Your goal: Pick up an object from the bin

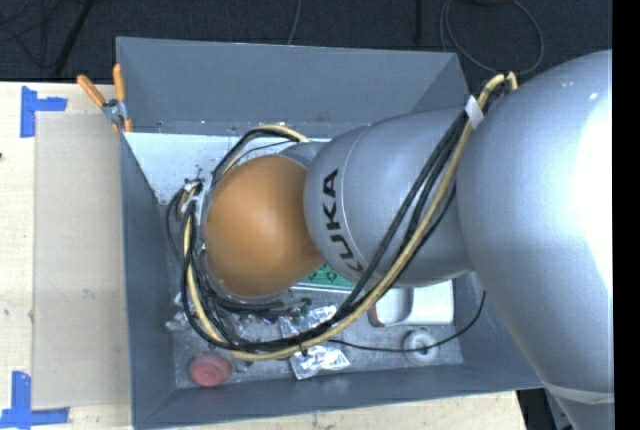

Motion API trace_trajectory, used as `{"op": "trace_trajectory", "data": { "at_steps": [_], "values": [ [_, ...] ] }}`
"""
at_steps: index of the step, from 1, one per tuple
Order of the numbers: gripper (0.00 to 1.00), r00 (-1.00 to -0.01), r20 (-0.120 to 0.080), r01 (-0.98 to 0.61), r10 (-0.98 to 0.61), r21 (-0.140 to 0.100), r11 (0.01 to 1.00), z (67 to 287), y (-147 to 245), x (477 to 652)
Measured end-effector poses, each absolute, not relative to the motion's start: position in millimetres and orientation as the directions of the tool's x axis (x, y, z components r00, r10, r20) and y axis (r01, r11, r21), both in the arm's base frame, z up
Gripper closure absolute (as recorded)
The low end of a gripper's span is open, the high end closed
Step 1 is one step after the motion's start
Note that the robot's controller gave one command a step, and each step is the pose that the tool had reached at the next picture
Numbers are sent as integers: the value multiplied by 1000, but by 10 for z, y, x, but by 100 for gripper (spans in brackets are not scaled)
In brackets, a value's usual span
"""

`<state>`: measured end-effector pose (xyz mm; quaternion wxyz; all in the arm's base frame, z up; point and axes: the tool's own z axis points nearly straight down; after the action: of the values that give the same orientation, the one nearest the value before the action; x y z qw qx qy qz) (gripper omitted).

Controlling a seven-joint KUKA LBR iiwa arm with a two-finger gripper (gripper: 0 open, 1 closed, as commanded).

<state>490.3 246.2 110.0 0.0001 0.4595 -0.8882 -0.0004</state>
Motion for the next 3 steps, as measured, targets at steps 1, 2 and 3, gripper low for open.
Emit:
{"op": "trace_trajectory", "data": {
  "at_steps": [1,2,3],
  "values": [
    [0,-281,4,-960,-960,-3,281,722,2441,4728],
    [0,-285,3,-958,-958,0,285,727,2433,4735],
    [100,-286,-2,-958,-958,-1,286,741,2450,4741]
  ]
}}
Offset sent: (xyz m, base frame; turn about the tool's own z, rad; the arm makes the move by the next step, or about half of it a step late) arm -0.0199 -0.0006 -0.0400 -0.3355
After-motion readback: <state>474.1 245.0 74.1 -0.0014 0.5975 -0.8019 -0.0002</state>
